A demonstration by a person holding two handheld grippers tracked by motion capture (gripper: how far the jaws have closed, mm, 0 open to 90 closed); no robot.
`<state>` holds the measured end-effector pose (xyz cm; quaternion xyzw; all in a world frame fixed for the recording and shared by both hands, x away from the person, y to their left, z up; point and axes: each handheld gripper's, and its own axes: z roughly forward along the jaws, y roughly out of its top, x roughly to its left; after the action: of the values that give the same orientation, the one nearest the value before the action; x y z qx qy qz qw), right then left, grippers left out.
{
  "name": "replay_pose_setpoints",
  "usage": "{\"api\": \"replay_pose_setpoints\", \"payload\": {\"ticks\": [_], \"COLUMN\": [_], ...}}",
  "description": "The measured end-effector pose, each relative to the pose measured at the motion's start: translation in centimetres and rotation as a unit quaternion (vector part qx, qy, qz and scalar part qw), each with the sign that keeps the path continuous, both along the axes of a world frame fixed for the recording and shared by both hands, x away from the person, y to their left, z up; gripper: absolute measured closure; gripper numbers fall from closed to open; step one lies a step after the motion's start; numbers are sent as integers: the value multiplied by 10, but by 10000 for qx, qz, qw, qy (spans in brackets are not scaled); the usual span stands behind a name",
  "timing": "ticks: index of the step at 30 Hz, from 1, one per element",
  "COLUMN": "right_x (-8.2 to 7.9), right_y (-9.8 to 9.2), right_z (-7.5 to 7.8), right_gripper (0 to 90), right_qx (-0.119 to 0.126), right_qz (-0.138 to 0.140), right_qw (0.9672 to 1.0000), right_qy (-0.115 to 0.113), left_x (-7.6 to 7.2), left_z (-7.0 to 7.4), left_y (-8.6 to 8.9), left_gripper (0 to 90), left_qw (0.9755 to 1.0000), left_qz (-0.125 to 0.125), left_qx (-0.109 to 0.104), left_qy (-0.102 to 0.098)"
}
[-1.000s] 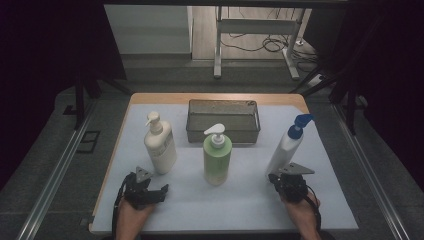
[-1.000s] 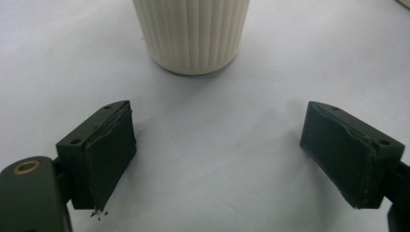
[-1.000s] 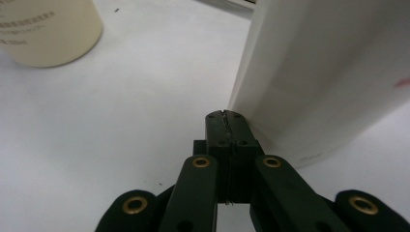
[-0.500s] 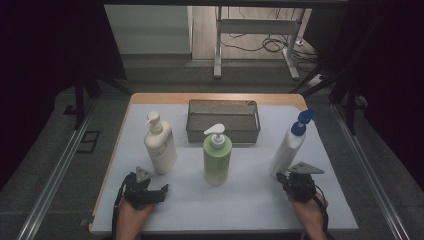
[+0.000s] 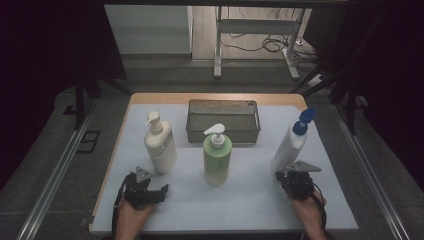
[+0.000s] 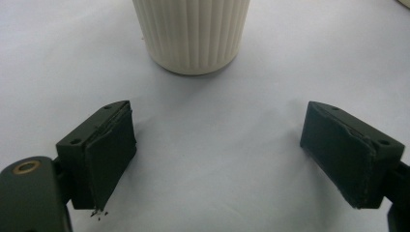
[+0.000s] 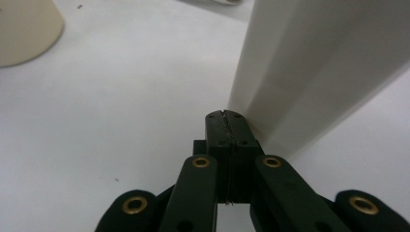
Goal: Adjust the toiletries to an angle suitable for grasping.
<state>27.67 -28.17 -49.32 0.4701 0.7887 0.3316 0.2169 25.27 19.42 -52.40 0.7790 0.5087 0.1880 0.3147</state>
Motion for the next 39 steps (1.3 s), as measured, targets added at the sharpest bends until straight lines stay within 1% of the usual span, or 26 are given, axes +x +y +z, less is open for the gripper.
{"api": "replay_pose_setpoints", "payload": {"ticks": [3, 4, 8, 15, 17, 19, 22, 24, 29, 30, 32, 33, 36, 38, 39], "right_x": [0, 1, 2, 4, 5, 6, 5, 4, -3, -3, -6, -6, -9, -11, -13], "right_y": [-5, -11, -19, -30, -37, -40, -38, -38, -42, -42, -45, -45, -47, -48, -50], "right_z": [0, 0, -1, -1, -2, -2, -2, 0, 9, 9, 13, 13, 18, 23, 26], "right_gripper": [895, 895, 895, 893, 887, 875, 837, 830, 762, 762, 697, 697, 612, 580, 541], "right_qx": [8, 41, 41, 49, 49, 90, 83, 147, 252, 252, 327, 327, 356, 363, 377], "right_qz": [-58, -102, -168, -300, -395, -383, -356, -307, -331, -331, -319, -319, -321, -332, -328], "right_qw": [10000, 9999, 9998, 9995, 9992, 9992, 9993, 9994, 9991, 9991, 9989, 9989, 9988, 9987, 9986], "right_qy": [8, 28, 36, 42, 25, 41, 39, 28, -69, -69, -80, -80, -117, -138, -166], "left_x": [0, 0, 0, 0, 0, 0, 0, 0, 0, 0, 0, 0, 0, 0, 0], "left_z": [0, 0, 0, 0, 0, 0, 0, 0, 0, 0, 0, 0, 0, 0, 0], "left_y": [0, 0, 0, 0, 0, 0, 0, 0, 0, 0, 0, 0, 0, 0, 0], "left_gripper": [121, 121, 121, 121, 121, 121, 121, 121, 121, 121, 121, 121, 121, 121, 121], "left_qw": [10000, 10000, 10000, 10000, 10000, 10000, 10000, 10000, 10000, 10000, 10000, 10000, 10000, 10000, 10000], "left_qz": [-4, -3, -4, -5, -4, -3, -2, -2, 1, 1, 5, 5, 7, 8, 1], "left_qx": [5, 5, 6, 6, 6, 4, 2, 4, 2, 2, -4, -4, -7, -7, 2], "left_qy": [-2, -2, -2, -1, 0, 2, 1, -2, -5, -5, -1, -1, -3, -4, -8]}}
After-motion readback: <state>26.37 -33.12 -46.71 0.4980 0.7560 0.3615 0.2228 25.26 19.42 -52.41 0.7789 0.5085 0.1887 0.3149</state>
